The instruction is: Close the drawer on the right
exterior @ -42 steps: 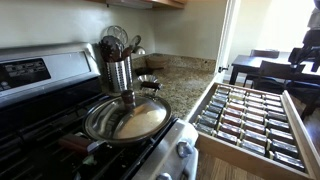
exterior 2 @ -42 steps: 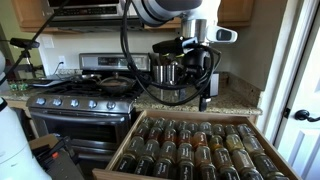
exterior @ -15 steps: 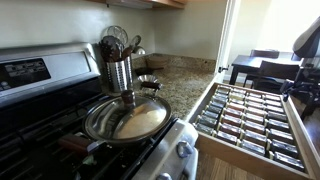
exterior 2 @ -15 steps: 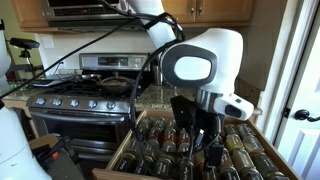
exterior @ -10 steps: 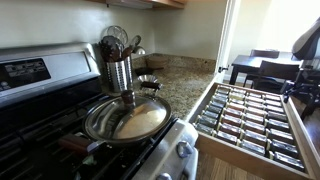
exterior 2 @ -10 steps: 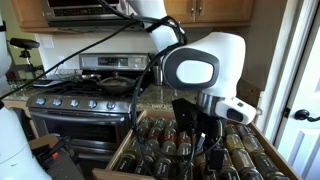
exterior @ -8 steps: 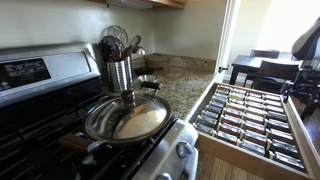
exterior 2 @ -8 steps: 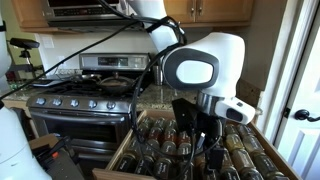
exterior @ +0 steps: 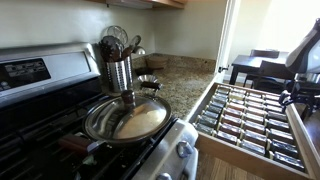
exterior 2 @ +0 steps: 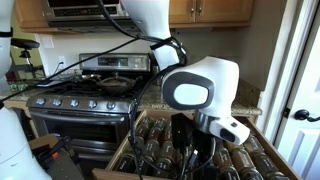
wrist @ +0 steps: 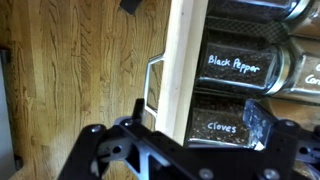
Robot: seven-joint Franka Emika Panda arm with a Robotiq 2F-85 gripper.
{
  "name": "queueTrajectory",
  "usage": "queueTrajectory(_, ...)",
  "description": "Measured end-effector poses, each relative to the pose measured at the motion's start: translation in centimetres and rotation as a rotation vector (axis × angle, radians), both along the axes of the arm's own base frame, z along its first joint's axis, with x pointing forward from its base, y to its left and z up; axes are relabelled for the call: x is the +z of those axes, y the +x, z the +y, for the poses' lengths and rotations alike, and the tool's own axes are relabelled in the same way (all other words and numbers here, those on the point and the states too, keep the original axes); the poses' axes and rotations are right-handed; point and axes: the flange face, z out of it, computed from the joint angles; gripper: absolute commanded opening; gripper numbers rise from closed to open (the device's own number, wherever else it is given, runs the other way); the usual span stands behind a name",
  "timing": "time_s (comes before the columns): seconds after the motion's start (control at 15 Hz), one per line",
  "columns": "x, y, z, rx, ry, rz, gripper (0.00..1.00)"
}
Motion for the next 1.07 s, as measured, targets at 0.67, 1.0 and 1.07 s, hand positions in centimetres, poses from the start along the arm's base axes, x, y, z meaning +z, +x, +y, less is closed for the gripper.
queueTrajectory(0.67, -2.7, 1.5, -0.5, -0.054, -0.006, -0.022, 1.00)
queueTrajectory(1.0, -3.0, 1.7, -0.7, -0.070, -0.001, -0.032, 1.00)
queueTrajectory(1.07, -3.0, 1.7, -0.8, -0.070, -0.001, -0.032, 1.00)
